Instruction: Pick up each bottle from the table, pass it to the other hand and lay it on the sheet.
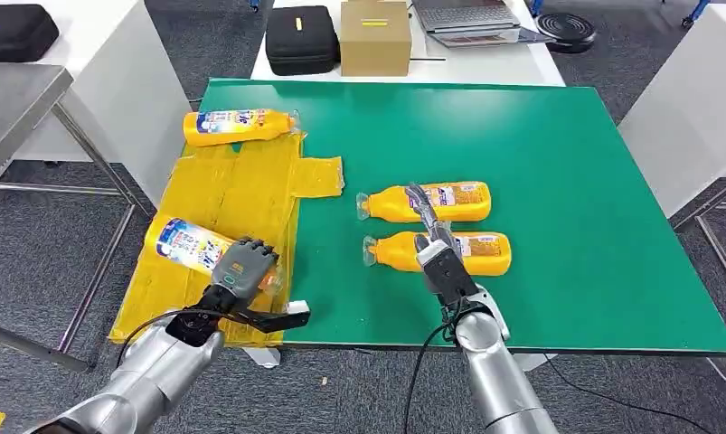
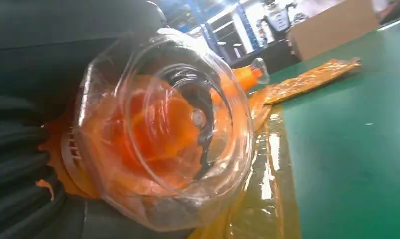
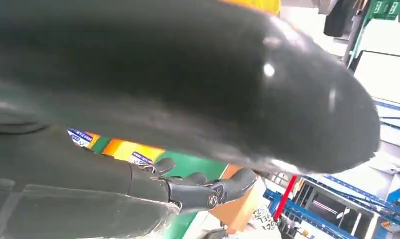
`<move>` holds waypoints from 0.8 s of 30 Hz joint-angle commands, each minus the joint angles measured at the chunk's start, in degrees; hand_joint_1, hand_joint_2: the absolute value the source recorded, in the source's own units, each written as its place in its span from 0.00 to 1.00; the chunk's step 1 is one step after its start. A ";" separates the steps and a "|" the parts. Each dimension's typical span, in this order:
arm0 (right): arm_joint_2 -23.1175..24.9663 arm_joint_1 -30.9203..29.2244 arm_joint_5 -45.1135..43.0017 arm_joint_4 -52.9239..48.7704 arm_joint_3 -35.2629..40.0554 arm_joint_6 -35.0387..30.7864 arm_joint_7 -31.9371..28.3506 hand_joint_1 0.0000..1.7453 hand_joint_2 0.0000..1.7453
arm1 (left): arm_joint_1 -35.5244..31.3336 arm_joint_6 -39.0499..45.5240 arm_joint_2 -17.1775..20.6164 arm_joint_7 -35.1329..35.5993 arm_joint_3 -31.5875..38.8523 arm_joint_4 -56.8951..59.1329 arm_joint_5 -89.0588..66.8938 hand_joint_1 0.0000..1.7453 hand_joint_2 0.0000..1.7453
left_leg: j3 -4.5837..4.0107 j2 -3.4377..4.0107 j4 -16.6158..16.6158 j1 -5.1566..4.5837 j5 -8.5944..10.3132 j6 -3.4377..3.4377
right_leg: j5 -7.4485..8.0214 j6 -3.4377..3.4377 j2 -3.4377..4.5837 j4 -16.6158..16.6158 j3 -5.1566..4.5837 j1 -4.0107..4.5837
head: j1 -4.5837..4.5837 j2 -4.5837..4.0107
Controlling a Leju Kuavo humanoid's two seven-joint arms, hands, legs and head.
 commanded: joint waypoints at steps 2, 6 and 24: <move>0.15 -2.45 0.44 4.43 -0.66 0.22 0.26 0.00 0.00 | -3.30 -2.11 -0.15 5.08 -1.29 5.87 -0.67 1.00 1.00 | 0.38 0.13 0.05 0.14 -0.21 -0.17 | -0.16 -0.15 0.07 0.00 0.38 0.15 | -0.02 0.00; 0.14 -2.07 0.57 4.19 -0.60 0.11 0.22 0.00 0.00 | -4.22 -2.49 -0.78 5.13 -0.72 6.16 -0.63 1.00 1.00 | 0.30 0.05 0.04 0.12 -0.14 -0.14 | -0.12 -0.12 0.01 -0.02 0.31 0.13 | -0.02 0.00; 0.71 -1.53 1.00 3.67 -0.34 0.27 0.59 0.00 0.00 | -4.99 -12.12 -2.90 -2.65 1.59 6.23 5.95 0.99 1.00 | 0.26 0.02 -0.03 0.03 -0.04 -0.09 | -0.05 -0.07 0.01 -0.04 0.26 0.03 | -0.02 0.00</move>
